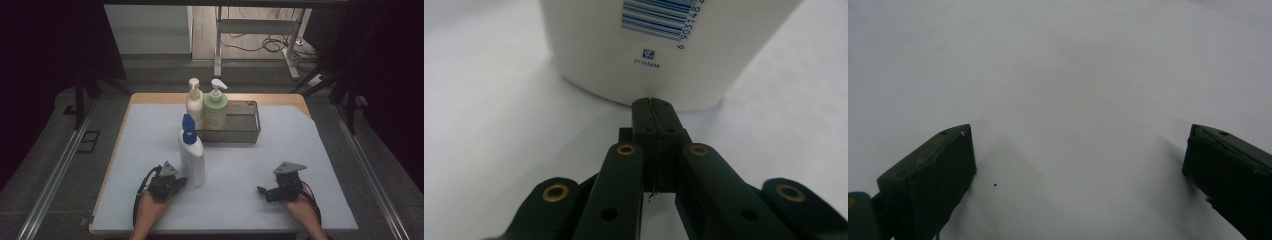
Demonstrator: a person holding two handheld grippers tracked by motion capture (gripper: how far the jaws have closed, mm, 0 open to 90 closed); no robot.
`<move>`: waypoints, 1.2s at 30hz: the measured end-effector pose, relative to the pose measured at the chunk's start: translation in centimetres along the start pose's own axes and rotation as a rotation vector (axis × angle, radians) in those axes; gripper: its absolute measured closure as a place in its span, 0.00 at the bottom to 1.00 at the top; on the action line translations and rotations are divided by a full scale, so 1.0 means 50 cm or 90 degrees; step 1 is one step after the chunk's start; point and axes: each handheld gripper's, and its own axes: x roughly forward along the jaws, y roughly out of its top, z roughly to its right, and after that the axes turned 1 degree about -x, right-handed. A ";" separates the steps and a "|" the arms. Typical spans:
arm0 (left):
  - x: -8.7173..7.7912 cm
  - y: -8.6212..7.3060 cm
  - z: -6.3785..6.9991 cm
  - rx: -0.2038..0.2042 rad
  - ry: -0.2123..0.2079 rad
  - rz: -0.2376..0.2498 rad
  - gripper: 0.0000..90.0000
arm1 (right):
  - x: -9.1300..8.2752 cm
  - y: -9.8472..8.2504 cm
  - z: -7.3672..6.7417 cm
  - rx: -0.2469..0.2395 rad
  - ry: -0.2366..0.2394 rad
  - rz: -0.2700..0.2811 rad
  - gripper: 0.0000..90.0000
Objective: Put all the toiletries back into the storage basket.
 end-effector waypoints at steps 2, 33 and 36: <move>0.003 0.003 0.003 0.004 -0.003 -0.001 0.99 | 0.000 0.000 0.000 0.000 0.000 0.000 0.00; -0.015 -0.003 0.020 0.031 0.027 0.003 0.55 | -0.010 0.011 -0.011 -0.009 0.006 -0.008 0.12; -0.020 -0.009 0.020 0.019 0.033 0.001 0.45 | -0.015 0.020 -0.019 -0.018 0.015 -0.002 0.12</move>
